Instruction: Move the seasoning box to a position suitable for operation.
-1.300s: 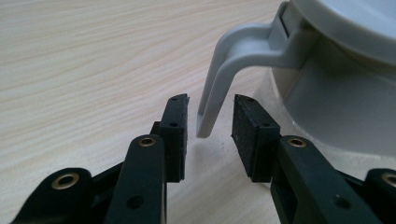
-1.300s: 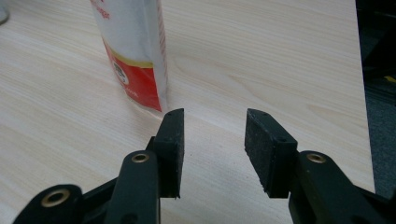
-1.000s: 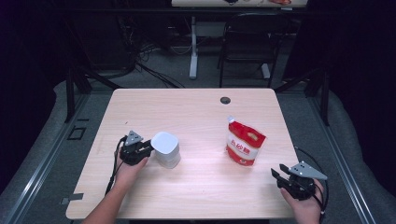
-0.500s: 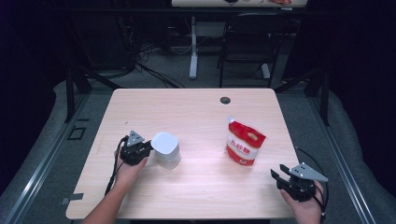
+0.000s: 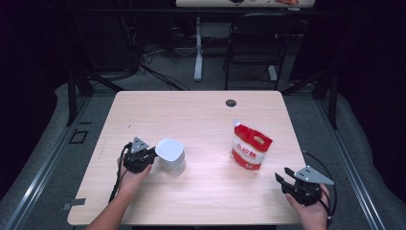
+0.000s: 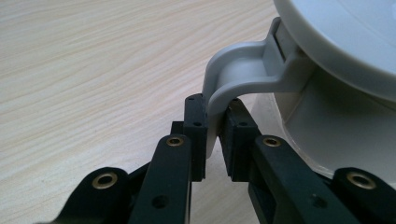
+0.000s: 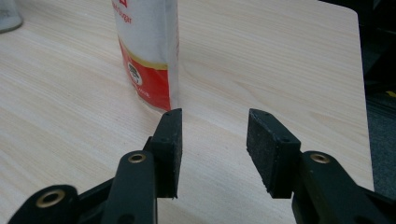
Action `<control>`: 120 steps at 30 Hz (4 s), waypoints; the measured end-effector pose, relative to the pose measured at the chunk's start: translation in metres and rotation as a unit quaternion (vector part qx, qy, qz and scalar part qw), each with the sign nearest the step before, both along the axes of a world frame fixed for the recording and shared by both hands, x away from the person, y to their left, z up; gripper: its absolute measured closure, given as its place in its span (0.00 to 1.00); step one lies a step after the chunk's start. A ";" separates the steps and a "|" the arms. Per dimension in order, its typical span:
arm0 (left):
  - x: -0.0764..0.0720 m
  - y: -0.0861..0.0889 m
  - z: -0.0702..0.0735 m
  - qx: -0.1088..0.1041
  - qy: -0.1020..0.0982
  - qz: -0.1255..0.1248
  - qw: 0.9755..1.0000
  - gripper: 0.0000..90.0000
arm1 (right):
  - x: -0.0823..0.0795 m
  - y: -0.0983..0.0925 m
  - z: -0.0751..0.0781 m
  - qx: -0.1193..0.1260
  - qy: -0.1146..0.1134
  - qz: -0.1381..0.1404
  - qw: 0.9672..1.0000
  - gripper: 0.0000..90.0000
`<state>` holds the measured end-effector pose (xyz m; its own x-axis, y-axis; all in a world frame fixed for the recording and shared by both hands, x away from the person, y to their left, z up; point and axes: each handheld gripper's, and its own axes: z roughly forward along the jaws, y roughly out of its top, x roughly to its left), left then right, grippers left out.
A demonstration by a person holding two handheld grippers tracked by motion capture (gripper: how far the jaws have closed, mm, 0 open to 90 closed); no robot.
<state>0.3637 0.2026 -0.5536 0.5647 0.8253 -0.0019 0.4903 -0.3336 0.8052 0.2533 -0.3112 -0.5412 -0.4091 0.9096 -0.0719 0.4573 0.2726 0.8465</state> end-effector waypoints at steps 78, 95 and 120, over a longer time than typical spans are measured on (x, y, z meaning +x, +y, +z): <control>-0.054 -0.070 0.005 -0.003 0.027 -0.094 0.995 0.85 | -0.018 0.057 0.030 -0.003 -0.030 0.110 0.993 0.94; -0.059 -0.061 0.013 -0.008 0.016 -0.102 0.995 0.91 | 0.010 0.114 0.050 0.016 -0.025 0.183 0.983 0.99; -0.067 -0.049 0.018 -0.034 0.028 -0.117 0.992 0.88 | 0.023 0.156 0.037 0.025 -0.017 0.219 0.975 0.98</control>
